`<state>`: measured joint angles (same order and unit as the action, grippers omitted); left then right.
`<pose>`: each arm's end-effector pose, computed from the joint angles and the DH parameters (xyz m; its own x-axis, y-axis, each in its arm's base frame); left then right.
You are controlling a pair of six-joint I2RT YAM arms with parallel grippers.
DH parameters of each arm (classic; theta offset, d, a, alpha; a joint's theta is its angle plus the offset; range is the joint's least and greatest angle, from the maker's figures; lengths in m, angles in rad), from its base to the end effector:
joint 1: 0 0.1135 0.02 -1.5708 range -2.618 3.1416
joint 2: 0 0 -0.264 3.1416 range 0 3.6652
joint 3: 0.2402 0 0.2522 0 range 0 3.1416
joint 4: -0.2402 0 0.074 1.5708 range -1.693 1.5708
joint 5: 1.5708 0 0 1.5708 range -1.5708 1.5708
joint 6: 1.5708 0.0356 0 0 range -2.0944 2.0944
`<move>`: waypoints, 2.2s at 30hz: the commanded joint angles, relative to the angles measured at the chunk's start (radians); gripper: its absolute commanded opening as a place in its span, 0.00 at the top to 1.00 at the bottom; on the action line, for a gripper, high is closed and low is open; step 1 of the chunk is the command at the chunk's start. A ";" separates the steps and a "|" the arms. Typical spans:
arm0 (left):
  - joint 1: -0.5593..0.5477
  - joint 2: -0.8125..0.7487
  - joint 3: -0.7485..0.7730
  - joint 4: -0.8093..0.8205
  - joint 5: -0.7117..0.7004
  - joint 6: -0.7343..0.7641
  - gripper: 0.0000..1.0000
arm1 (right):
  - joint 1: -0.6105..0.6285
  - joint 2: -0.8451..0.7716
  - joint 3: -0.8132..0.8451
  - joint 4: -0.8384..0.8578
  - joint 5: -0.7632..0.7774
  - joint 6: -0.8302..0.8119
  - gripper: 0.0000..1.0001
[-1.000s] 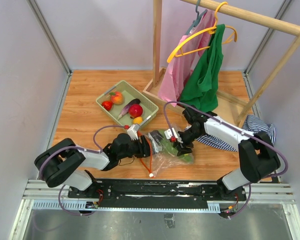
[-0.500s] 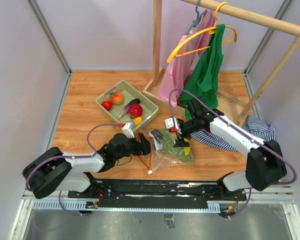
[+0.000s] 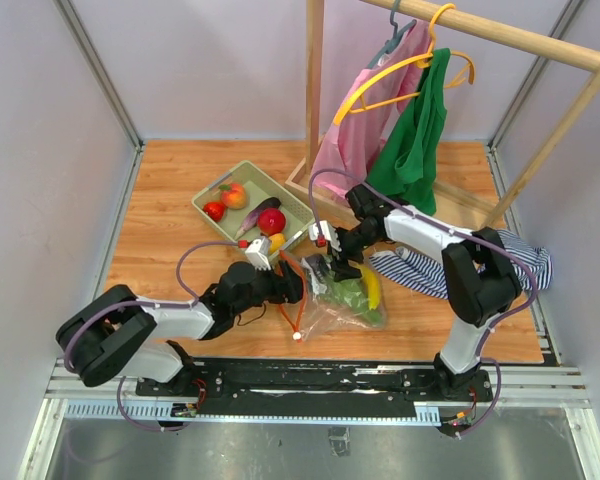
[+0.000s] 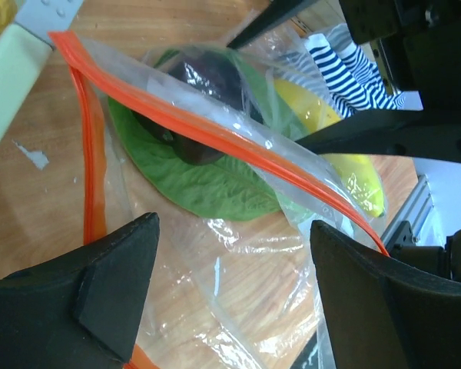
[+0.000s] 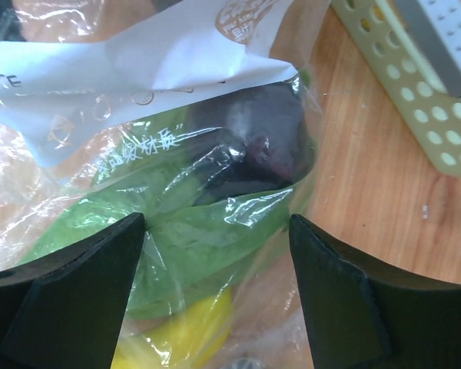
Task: Open the zip-top bag and remove the fake food
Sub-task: Pick up the fake fruit from the zipper food storage bag.
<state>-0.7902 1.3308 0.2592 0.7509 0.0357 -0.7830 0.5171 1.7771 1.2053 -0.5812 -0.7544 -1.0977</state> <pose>0.1618 -0.1651 0.1490 -0.6749 -0.3203 -0.6647 0.3637 0.6394 -0.6774 0.2949 0.1957 0.1985 0.1737 -0.6474 -0.7421 -0.9814 -0.1762 -0.0760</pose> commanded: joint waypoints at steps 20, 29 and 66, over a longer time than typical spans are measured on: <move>0.016 0.150 0.017 0.139 0.081 0.026 0.10 | 0.114 0.009 0.012 -0.167 -0.119 -0.131 0.79; 0.016 0.169 0.025 0.101 0.069 0.013 0.47 | 0.116 0.011 0.015 -0.167 -0.118 -0.118 0.82; 0.016 -0.190 -0.101 -0.146 0.090 0.177 0.48 | 0.175 0.070 0.146 -0.278 -0.133 -0.377 0.30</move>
<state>-0.7799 1.1538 0.1753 0.6205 0.1253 -0.6422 0.6548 1.7927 1.3094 -0.8127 -0.8948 -1.4479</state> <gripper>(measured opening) 0.488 0.724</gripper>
